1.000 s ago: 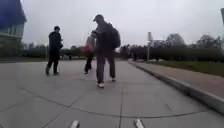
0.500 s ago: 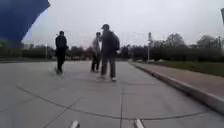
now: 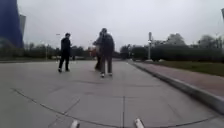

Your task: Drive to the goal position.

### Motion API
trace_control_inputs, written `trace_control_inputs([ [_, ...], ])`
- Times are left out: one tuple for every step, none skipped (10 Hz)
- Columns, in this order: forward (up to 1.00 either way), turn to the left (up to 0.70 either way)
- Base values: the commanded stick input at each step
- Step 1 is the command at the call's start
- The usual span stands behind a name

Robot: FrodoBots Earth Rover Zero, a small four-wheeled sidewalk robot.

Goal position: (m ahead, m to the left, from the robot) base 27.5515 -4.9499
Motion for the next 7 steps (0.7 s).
trace_control_inputs([
  [0.7, -0.13],
  [0.7, -0.26],
  [0.7, -0.35],
  [0.7, -0.35],
  [0.7, -0.35],
  [0.7, -0.35],
  [0.7, -0.35],
])
